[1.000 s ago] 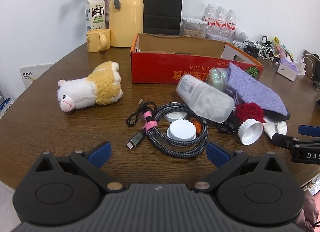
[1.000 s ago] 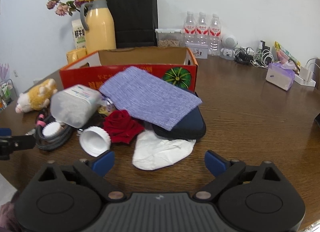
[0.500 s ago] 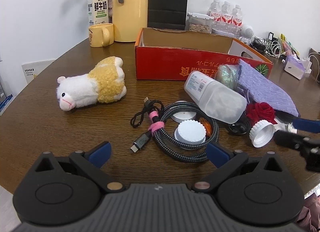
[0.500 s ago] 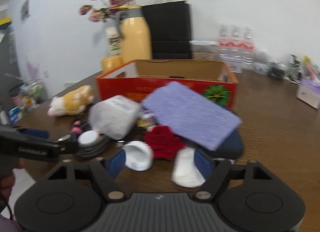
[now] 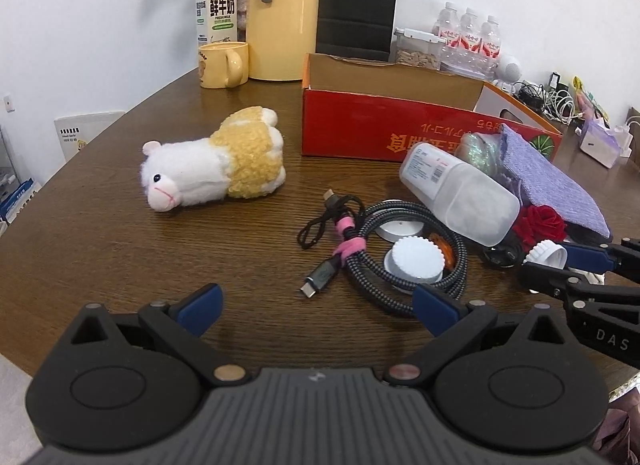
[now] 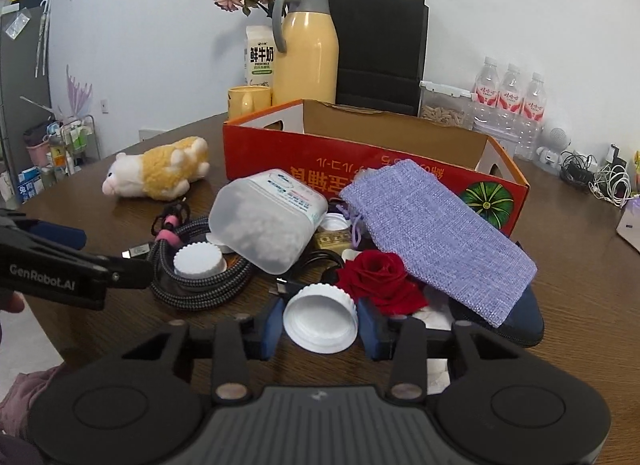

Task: Organize objects
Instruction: 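Grasp the plush lamb with the left tool while the right tool grasps a white bottle cap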

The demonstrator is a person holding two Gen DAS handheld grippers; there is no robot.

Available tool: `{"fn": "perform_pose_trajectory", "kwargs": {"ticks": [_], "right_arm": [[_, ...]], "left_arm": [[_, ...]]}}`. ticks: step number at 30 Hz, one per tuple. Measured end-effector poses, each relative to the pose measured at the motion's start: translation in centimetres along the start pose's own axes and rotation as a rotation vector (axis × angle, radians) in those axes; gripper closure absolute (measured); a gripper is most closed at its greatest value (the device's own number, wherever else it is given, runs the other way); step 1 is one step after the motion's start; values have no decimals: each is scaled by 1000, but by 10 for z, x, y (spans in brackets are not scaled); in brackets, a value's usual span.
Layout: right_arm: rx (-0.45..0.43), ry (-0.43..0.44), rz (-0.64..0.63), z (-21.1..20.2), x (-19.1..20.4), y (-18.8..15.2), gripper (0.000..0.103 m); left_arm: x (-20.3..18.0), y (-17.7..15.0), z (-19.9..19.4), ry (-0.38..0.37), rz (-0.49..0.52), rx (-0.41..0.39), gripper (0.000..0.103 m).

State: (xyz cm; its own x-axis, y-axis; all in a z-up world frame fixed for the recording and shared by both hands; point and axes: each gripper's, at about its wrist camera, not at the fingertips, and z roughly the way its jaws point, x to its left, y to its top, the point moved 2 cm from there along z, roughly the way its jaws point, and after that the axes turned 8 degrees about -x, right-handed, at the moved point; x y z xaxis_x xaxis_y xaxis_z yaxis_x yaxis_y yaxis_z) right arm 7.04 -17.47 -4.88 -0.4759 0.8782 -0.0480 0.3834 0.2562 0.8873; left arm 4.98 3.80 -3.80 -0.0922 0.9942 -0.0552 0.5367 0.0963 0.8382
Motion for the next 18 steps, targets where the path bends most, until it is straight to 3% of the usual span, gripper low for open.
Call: {"fn": "perform_pose_trajectory", "kwargs": {"ticks": [18], "right_arm": [[-101,-55,72,-21,-18,20,64]], "left_arm": [[50,46,11,93,-19,-74,0]]}}
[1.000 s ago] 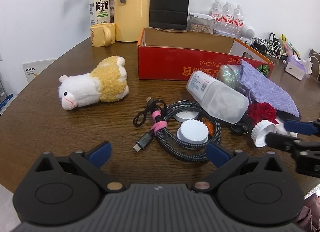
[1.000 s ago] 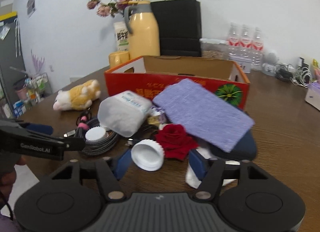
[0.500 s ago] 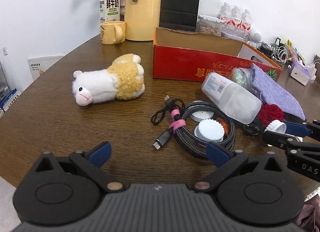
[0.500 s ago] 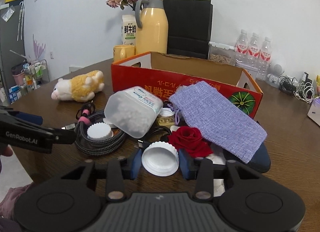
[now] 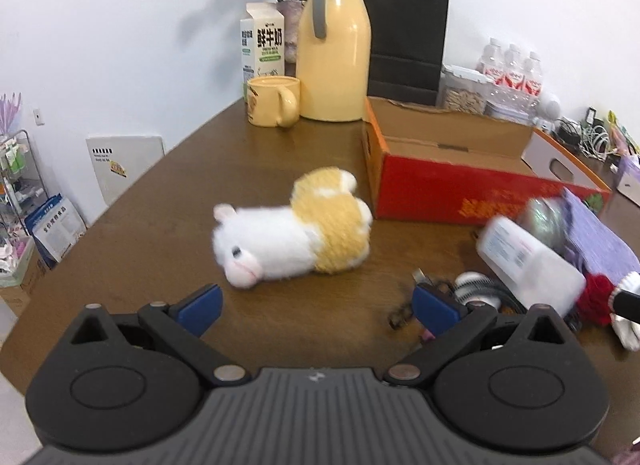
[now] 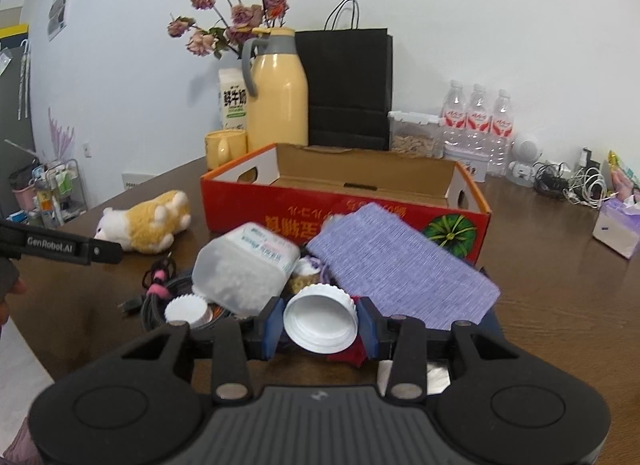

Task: Organize objects
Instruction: 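Grasp the plush lamb with the left tool while the right tool grasps a white bottle cap, then carry the plush lamb into the cardboard box with the left tool and release it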

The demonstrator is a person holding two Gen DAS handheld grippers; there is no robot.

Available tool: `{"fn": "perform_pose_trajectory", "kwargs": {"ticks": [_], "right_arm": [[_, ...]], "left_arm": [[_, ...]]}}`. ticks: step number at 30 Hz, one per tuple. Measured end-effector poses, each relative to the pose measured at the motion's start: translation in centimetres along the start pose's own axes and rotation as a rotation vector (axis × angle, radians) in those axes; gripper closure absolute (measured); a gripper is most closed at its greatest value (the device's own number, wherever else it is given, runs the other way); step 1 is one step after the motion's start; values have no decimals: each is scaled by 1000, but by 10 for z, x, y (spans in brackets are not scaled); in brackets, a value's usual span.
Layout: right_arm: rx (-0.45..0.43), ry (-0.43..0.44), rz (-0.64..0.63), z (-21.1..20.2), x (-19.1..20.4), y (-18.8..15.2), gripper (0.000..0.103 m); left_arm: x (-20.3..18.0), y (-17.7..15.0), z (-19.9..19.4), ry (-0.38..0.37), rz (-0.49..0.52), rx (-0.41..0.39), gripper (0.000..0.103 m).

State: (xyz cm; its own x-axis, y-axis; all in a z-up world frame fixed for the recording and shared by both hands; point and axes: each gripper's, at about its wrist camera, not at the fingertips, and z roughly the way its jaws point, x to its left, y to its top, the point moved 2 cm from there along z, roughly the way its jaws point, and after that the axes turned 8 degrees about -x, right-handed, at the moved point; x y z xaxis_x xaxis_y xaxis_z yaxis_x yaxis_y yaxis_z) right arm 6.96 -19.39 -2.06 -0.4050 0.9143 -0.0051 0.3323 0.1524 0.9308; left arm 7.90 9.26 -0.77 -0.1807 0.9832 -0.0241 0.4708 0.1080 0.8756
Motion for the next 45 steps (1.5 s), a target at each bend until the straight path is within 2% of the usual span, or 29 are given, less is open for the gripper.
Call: {"fn": "perform_pose_trajectory", "kwargs": {"ticks": [9,15,20,21,23,26,27,28,39,45], "right_arm": [[-30,-40,0,7,-10,17,64],[-35,-72,7,21,-22,28,64],[-31,-83,14,32,-30,32,64],[-29,-83,14,34,-30,32,64],[-24,-82,16,38,-32,32,64],[-20,-80,20,43,-34,33,64],[-20,-78,21,43,-35,33,64],[-20,-77,22,44,-36,33,64],[-34,-47,37,44,-43,33,64],[-92,-23,17,39,-48,49,64]], "left_arm": [[4,43,35,-7,28,1,0],[6,60,76,-9,25,83,0],[5,58,105,-26,-1,169,1],[4,56,110,-28,2,181,3],[2,54,118,-23,5,203,17],[-2,49,126,-27,12,224,29],[-3,46,125,-35,12,224,32],[-5,45,124,-45,13,220,40],[-13,51,95,-47,33,159,51],[-32,83,59,-54,81,23,51]]}}
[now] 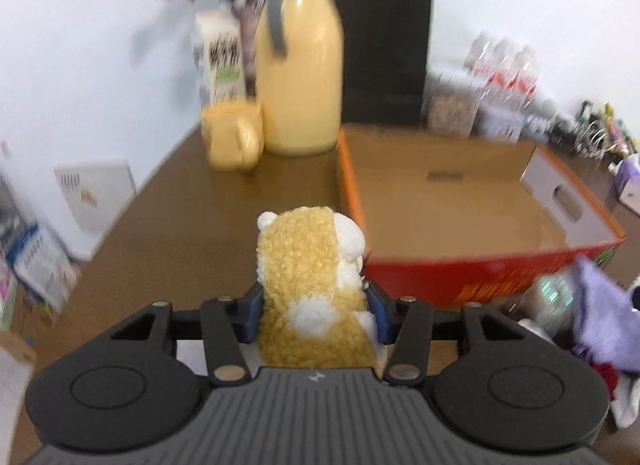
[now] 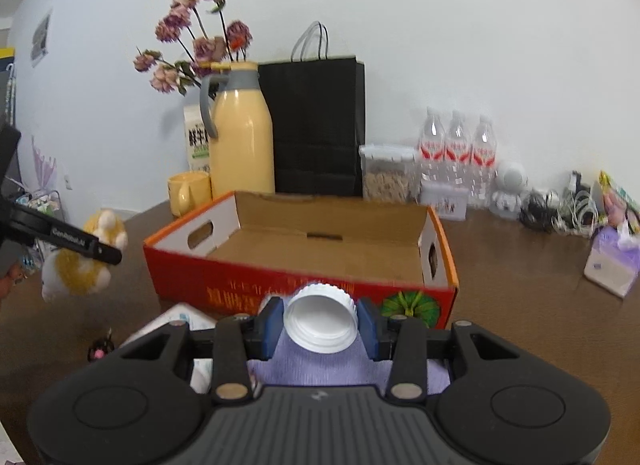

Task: Organize objects
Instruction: 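Carry the plush lamb into the cardboard box with the left tool and release it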

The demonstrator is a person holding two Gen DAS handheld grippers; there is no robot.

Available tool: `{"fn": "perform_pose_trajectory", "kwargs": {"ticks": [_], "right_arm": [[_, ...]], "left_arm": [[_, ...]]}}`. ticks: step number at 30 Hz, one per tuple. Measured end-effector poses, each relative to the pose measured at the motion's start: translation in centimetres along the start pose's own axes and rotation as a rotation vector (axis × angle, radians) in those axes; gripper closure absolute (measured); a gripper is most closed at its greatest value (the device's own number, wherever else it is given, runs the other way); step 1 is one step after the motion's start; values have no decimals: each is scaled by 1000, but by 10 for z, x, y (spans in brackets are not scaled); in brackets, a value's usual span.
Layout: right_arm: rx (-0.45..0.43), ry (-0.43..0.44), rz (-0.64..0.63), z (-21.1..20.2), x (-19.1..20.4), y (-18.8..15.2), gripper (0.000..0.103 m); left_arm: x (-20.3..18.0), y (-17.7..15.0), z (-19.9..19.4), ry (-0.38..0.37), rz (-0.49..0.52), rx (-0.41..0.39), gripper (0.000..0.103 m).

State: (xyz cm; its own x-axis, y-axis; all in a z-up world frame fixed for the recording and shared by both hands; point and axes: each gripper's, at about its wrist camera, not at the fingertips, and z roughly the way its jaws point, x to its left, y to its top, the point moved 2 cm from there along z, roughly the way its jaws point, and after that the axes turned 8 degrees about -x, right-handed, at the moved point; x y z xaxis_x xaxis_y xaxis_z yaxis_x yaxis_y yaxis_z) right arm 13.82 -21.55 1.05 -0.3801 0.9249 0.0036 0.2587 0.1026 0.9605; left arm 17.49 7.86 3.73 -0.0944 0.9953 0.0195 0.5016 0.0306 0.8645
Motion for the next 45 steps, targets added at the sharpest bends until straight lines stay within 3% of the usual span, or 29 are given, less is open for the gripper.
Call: {"fn": "perform_pose_trajectory", "kwargs": {"ticks": [8,14,24,35,42,45], "right_arm": [[-112,30,-51,21,-13,48,64],[-93,40,-49,66,-28,69,64],[80,-11,-1,156,-59,58,64],[231,-17,13,193,-67,20,64],[228,-4,-4,191,-63,18,64],[225,-3,-1,191,-64,18,64]], "left_arm": [[-60,60,-15,-69,61,-151,51],[-115,86,15,-135,67,-176,51],[-160,78,105,-105,58,-28,51],[-163,47,160,-67,74,127,50],[-164,42,158,-59,98,117,48],[-162,45,149,-47,114,81,38]]}}
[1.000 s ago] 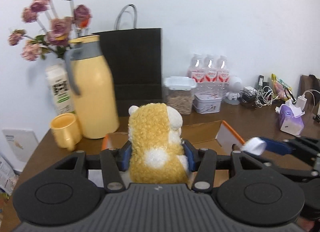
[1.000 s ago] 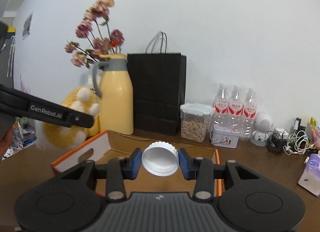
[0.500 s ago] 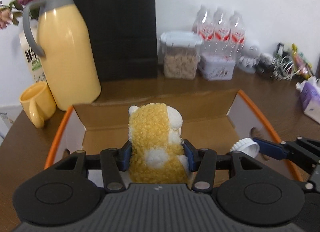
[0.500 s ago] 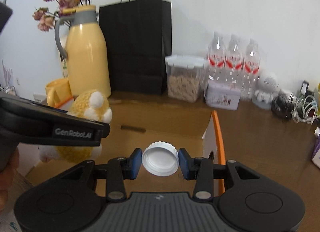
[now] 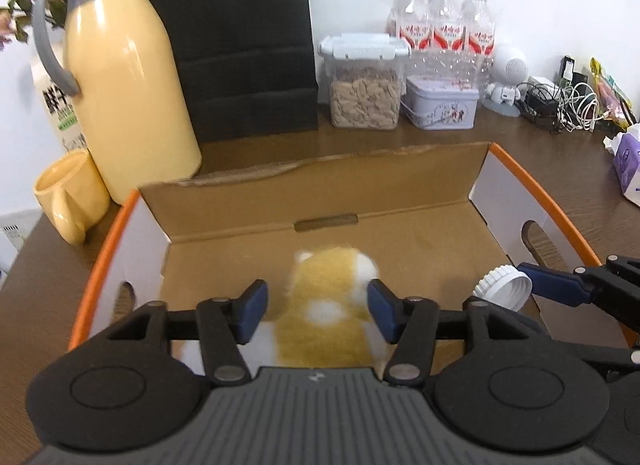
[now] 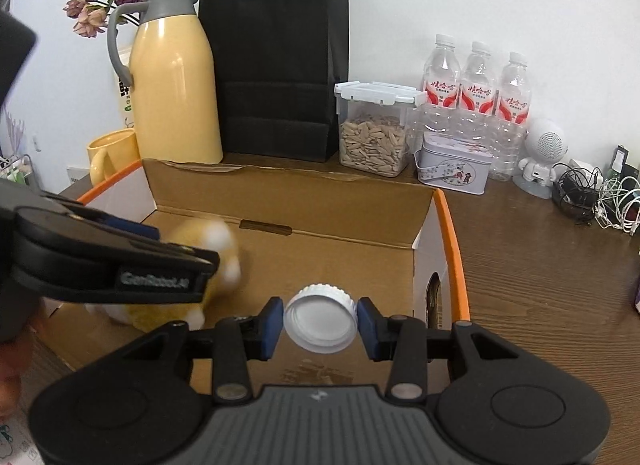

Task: Organize objects
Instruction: 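Carry the plush lamb into the cardboard box with the left tool and release it, then drop the white cap into the box with the right tool, return to the pile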

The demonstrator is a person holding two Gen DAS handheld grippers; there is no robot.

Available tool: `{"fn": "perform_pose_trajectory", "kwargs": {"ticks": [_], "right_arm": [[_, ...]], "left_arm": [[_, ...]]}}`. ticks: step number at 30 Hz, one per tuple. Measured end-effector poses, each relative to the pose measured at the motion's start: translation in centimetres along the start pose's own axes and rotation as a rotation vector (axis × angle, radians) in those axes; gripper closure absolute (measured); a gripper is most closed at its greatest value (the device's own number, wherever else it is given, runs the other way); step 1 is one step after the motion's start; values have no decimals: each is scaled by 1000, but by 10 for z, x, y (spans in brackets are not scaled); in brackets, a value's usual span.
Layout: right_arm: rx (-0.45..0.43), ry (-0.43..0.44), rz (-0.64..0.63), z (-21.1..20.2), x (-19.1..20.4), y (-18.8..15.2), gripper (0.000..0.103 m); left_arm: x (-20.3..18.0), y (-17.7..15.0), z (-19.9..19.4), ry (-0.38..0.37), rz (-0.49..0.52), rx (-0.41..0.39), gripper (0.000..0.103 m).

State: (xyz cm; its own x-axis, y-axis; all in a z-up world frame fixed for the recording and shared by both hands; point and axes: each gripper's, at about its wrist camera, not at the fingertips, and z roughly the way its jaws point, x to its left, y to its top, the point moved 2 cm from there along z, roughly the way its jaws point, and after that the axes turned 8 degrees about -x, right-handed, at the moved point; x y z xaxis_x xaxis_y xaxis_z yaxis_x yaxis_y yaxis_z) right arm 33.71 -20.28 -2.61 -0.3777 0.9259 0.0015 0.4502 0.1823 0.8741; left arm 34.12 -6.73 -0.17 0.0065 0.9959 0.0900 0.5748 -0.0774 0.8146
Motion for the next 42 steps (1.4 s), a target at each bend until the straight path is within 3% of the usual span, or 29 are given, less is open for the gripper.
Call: {"fn": "perform_pose_trajectory", "kwargs": {"ticks": [2,4,6,11,27,34,42], "right_arm": [[-5,1,3,-2,0,0,57],[-21,2,4,-5,-1,2,41],[-45,7,2,-10,0,3,24],[-89,32,-4,-25,2,10,0],[-246,1,-57,-113,14,29,0],[-293,-10,-63,-164,23,14,0],[-305,-14,-53,-212,33,-17,0]], "left_arm": [[2,2,-5,15,4,-25,20],[5,4,-10,19,2,-48,14],[9,6,-16,25,-11,-63,0],[20,8,-33,20,-62,-118,0],[41,9,-135,-41,-100,-312,0],[46,-14,-181,-69,-96,-357,0],[52,-58,-215,-82,-100,-347,0]]}}
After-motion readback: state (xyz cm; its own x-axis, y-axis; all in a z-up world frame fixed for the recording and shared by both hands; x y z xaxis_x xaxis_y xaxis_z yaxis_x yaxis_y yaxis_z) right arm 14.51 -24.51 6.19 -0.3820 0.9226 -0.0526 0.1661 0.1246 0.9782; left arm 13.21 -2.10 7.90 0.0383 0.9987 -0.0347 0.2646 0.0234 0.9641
